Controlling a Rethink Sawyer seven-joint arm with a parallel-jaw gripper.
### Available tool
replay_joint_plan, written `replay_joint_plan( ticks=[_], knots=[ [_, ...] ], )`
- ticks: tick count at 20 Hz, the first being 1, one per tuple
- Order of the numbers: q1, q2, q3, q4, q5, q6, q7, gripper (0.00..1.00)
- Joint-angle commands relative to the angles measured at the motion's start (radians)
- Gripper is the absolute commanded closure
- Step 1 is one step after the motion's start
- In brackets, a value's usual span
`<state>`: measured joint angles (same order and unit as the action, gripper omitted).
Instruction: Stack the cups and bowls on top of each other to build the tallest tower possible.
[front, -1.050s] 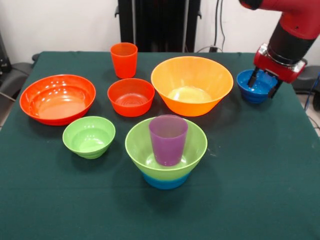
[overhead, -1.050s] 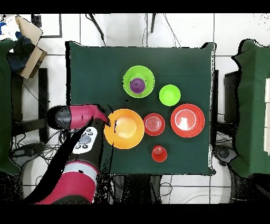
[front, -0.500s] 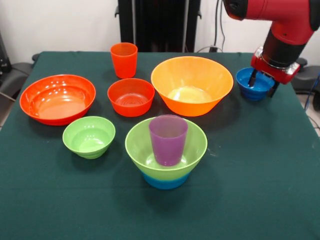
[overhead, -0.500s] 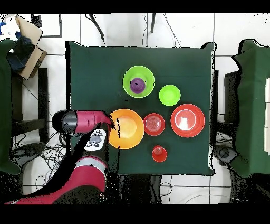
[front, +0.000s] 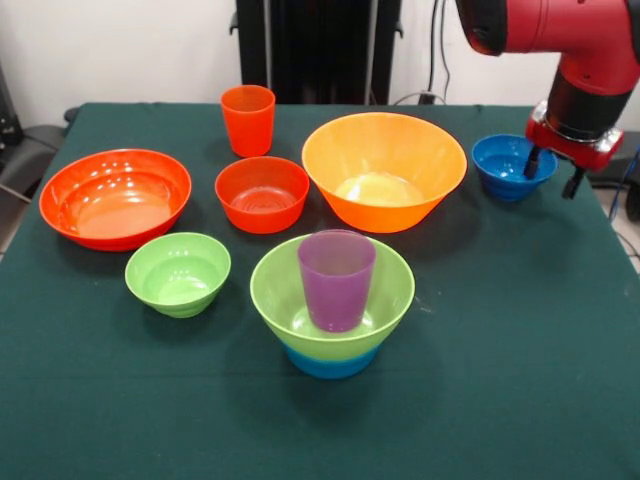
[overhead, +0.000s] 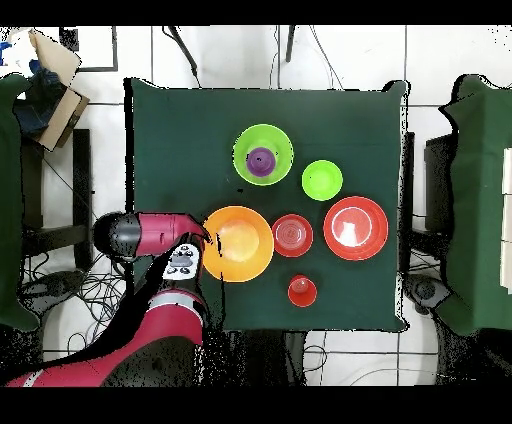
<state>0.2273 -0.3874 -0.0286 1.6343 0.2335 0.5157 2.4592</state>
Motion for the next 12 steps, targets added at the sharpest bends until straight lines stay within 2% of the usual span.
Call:
replay_joint_plan(
  ticks=[1,4,6,8,12],
  knots=[
    [-0.029,0.005,0.131,0.048,0.017,-0.108,0.079,1.0],
    [-0.013,0.002,0.097,0.045,0.011,-0.123,0.105,1.0],
    [0.011,-0.02,0.046,0.033,0.012,-0.028,0.127,1.0],
    [0.038,-0.039,-0.01,0.014,-0.009,0.018,0.133,1.0],
    [0.041,-0.106,-0.069,-0.015,-0.04,0.126,0.092,1.0]
  ],
)
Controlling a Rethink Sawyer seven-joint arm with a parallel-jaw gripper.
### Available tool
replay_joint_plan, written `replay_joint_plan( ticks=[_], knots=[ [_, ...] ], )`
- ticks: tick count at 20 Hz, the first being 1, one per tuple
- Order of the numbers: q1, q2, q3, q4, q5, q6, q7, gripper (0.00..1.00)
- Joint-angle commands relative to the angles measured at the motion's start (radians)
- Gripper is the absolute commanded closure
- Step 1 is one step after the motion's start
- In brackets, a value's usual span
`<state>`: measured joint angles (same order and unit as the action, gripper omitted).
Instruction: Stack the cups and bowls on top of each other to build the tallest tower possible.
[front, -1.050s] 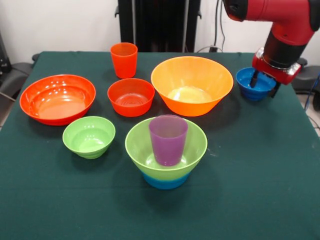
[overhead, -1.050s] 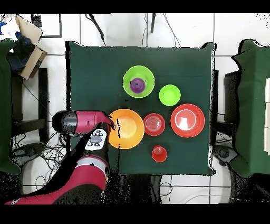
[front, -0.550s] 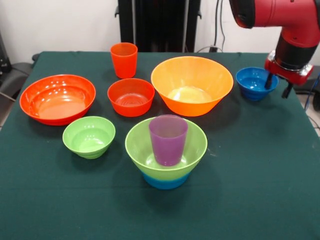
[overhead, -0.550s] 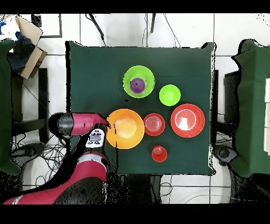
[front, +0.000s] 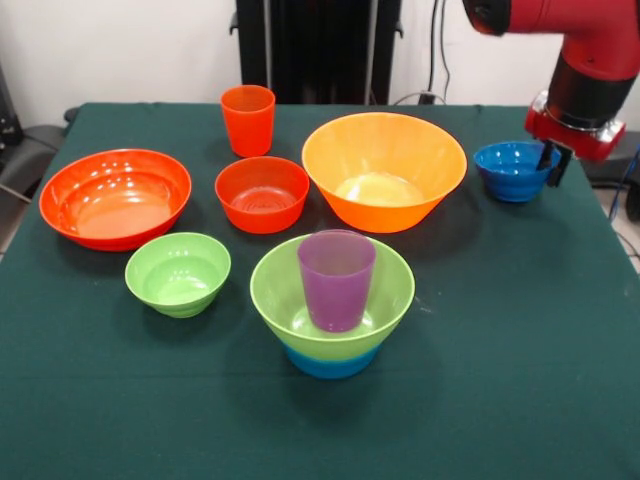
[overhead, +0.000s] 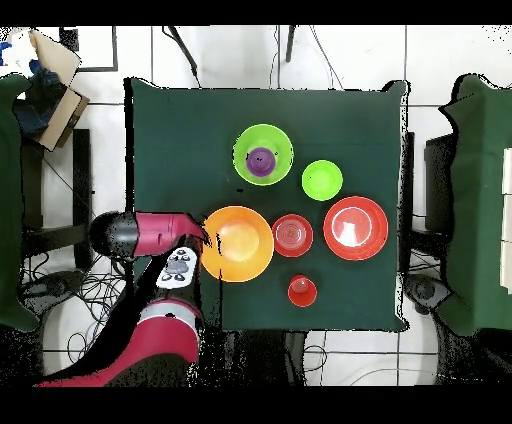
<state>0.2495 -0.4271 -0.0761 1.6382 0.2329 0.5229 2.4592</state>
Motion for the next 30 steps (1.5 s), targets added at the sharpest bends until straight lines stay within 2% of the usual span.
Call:
replay_joint_plan(
  ticks=[1,5,7,13,15,20,23,25,28,30],
  knots=[
    [0.008,-0.091,-0.029,-0.028,-0.046,0.161,0.072,1.0],
    [-0.036,-0.173,-0.045,-0.076,-0.067,0.327,0.009,1.0],
    [-0.046,-0.201,-0.054,-0.097,-0.077,0.368,-0.009,1.0],
    [-0.081,-0.224,-0.078,-0.145,-0.144,0.328,-0.064,1.0],
    [-0.124,-0.237,-0.041,-0.129,-0.123,0.325,-0.091,1.0],
    [-0.204,-0.291,-0.009,-0.144,-0.124,0.426,-0.15,1.0],
    [-0.257,-0.281,-0.008,-0.222,-0.151,0.48,-0.187,1.0],
    [-0.3,-0.237,0.003,-0.294,-0.169,0.492,-0.209,1.0],
    [-0.339,-0.149,0.011,-0.463,-0.211,0.561,-0.223,1.0],
    [-0.354,-0.121,0.021,-0.555,-0.231,0.636,-0.227,1.0]
  ],
)
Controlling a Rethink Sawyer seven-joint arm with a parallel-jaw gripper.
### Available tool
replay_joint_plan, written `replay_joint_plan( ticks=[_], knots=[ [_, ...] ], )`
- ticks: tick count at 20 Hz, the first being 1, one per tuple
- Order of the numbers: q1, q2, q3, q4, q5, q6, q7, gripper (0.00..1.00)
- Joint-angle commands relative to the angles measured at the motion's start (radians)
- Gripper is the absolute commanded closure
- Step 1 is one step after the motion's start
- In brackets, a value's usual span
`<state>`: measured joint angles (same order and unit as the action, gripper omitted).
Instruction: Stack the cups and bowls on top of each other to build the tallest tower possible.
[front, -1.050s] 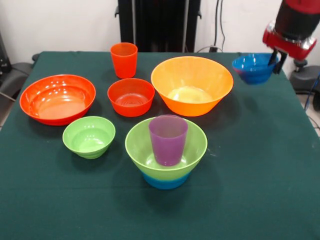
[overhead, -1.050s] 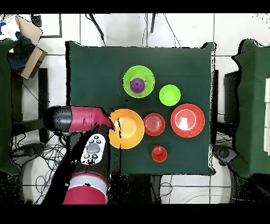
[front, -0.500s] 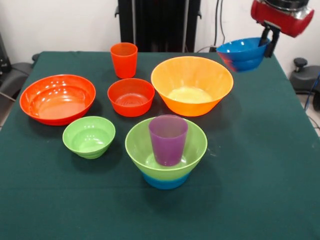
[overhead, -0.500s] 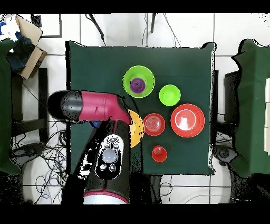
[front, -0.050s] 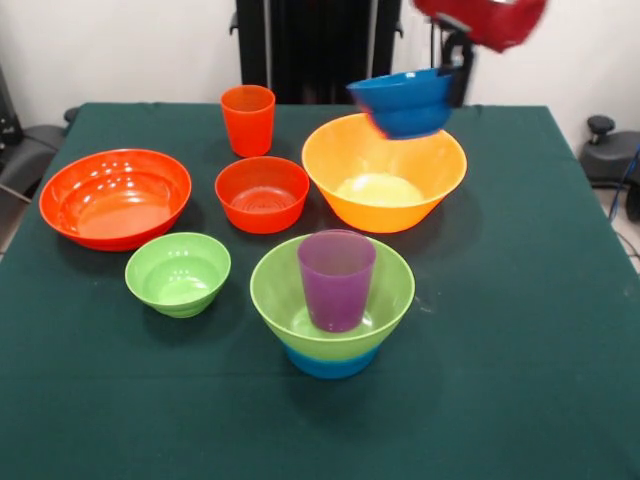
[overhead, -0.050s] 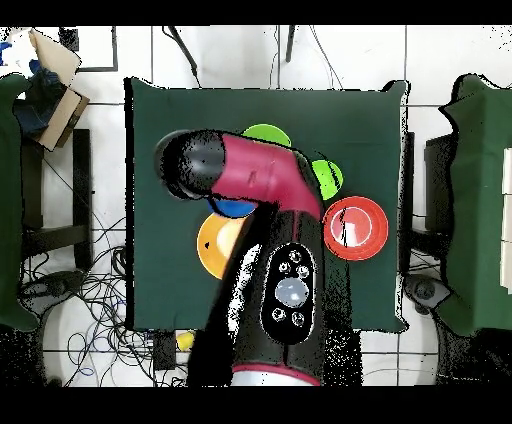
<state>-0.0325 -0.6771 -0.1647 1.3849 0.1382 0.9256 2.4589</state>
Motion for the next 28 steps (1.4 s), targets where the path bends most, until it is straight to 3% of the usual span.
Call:
replay_joint_plan(
  ticks=[1,5,10,15,21,25,28],
  knots=[
    [-0.077,0.139,0.113,-0.347,-0.148,0.274,-0.228,1.0],
    [-0.081,0.163,0.109,-0.441,-0.184,0.318,-0.209,1.0],
    [-0.097,0.26,0.131,-0.541,-0.2,0.284,-0.186,1.0],
    [-0.103,0.274,0.175,-0.58,-0.168,0.354,-0.24,1.0],
    [-0.098,0.304,0.191,-0.583,-0.177,0.321,-0.272,1.0],
    [-0.108,0.321,0.208,-0.611,-0.179,0.388,-0.305,1.0],
    [-0.115,0.361,0.205,-0.689,-0.211,0.472,-0.359,1.0]
  ],
)
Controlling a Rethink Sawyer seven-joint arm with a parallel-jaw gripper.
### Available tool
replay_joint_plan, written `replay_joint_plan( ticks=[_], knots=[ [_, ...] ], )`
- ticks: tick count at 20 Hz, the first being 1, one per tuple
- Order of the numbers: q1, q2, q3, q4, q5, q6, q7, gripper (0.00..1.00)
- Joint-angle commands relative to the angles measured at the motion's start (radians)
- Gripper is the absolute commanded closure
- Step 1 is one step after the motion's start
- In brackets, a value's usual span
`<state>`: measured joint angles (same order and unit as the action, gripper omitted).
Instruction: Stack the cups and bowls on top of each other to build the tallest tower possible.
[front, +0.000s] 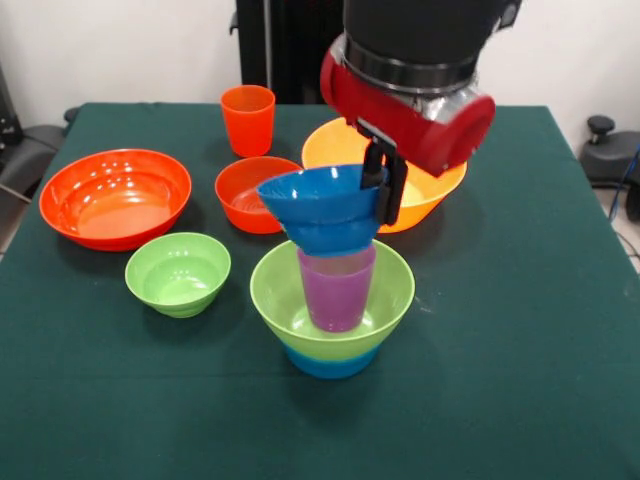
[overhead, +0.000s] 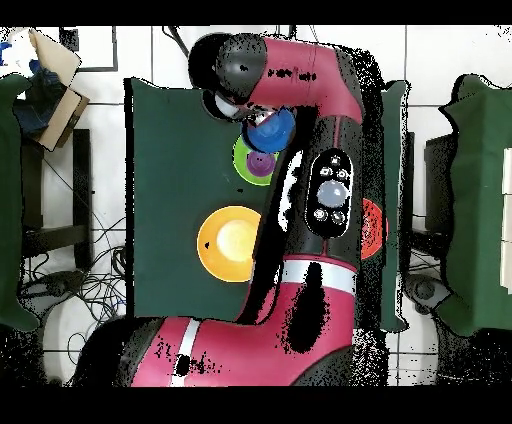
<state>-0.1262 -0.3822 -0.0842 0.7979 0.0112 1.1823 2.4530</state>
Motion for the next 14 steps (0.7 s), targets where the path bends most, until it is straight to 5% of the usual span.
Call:
replay_joint_plan(
  ticks=[1,14],
  knots=[
    [-0.022,0.079,0.118,-0.13,-0.099,0.241,-0.374,1.0],
    [-0.004,0.061,0.076,-0.057,-0.122,0.202,-0.403,1.0]
  ],
)
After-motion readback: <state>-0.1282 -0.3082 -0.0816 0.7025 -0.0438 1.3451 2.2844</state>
